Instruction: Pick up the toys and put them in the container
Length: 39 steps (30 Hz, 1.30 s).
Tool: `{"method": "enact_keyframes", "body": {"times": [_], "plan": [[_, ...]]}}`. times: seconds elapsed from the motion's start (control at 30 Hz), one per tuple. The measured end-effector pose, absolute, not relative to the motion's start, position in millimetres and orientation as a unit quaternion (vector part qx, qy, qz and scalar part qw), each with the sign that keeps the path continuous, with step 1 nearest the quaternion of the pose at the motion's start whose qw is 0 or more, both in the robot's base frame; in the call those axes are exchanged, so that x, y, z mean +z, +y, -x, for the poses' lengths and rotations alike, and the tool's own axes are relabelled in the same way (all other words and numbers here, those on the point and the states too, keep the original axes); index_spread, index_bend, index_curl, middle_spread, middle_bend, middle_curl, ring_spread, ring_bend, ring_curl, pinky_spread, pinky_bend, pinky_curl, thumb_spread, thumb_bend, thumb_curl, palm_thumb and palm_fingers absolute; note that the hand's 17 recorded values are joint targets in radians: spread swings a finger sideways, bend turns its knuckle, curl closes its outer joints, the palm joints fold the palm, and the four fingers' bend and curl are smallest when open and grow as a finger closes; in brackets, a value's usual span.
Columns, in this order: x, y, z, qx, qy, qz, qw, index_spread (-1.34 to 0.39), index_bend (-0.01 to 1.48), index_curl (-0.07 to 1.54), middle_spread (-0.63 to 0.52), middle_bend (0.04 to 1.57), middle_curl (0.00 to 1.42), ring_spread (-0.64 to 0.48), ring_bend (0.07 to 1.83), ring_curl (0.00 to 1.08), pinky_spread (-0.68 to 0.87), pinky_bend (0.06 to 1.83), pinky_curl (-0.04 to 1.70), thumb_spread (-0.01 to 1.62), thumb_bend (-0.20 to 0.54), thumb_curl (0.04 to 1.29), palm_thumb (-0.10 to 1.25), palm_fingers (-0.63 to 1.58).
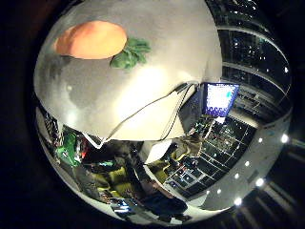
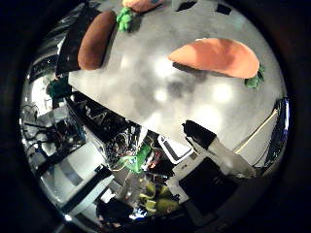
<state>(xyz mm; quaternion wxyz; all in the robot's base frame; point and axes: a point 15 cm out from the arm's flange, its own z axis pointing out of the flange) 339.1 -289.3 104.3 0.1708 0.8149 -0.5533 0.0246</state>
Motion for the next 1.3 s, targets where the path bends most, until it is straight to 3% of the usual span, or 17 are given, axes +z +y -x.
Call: {"method": "enact_keyframes", "body": {"times": [0.47,1.3], "plan": [[96,-308,-373,0.032,-0.562,-0.809,0.171,-0.47,0.17,0.27,-0.07,0.20,0.33,0.05,0.27,0.26,0.38,0.32,0.30,0.93,-0.023,0.38,0.87,0.20],[62,-317,-378,0.008,-0.572,-0.801,0.174,-0.47,0.19,0.32,-0.07,0.19,0.31,0.03,0.21,0.25,0.37,0.26,0.29,0.90,-0.024,0.39,0.90,0.28]]}}
